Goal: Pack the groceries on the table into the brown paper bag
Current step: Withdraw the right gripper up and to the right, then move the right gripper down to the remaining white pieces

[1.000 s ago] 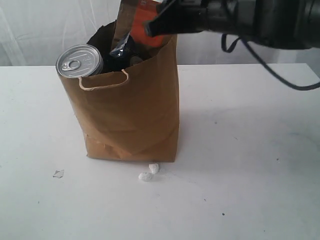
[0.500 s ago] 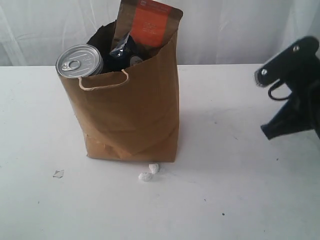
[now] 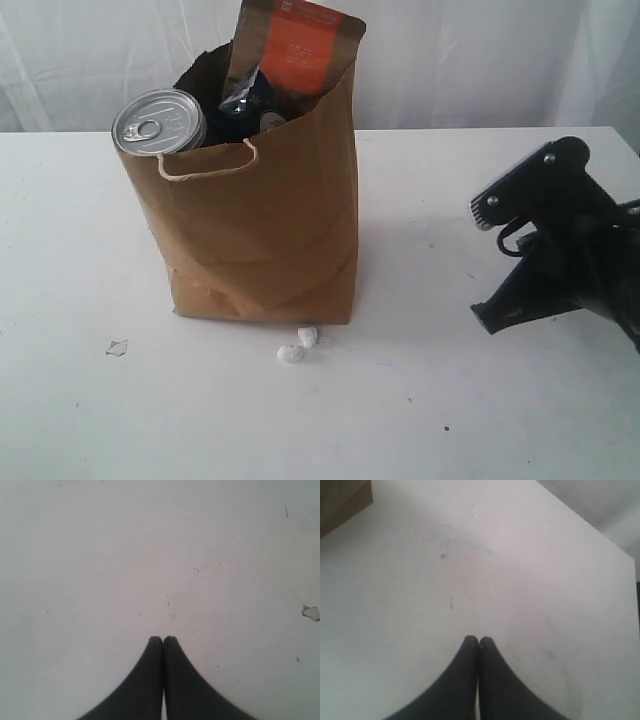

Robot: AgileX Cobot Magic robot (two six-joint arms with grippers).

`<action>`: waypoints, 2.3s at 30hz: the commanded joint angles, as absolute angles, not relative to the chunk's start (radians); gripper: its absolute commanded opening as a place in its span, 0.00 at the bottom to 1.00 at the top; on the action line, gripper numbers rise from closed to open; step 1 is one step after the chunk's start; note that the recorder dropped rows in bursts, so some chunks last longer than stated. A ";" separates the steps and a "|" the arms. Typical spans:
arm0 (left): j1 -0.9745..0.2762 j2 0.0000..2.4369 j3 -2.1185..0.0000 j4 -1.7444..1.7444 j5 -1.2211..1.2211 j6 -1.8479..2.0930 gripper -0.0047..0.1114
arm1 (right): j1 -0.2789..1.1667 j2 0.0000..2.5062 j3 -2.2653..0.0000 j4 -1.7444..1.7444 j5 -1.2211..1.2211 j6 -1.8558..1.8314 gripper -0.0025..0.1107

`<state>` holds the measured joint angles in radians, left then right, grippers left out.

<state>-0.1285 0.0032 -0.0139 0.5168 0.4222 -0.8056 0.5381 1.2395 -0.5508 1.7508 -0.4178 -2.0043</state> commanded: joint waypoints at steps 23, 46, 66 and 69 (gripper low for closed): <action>-0.130 0.000 -0.004 0.506 0.464 -0.807 0.04 | 0.557 1.405 -0.643 0.860 0.246 -1.036 0.02; -0.130 0.000 -0.004 0.506 0.464 -0.807 0.04 | 0.767 1.582 -0.710 0.164 0.009 -0.309 0.02; -0.130 0.000 -0.004 0.506 0.464 -0.807 0.04 | 0.860 1.582 -0.446 0.138 -0.635 0.064 0.24; -0.130 0.000 -0.004 0.506 0.464 -0.807 0.04 | 0.860 1.587 -0.459 0.126 -0.624 0.164 0.24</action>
<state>-0.1285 0.0032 -0.0139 0.5168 0.4222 -0.8056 0.8577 1.5832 -0.4514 0.1489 -0.6232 0.0644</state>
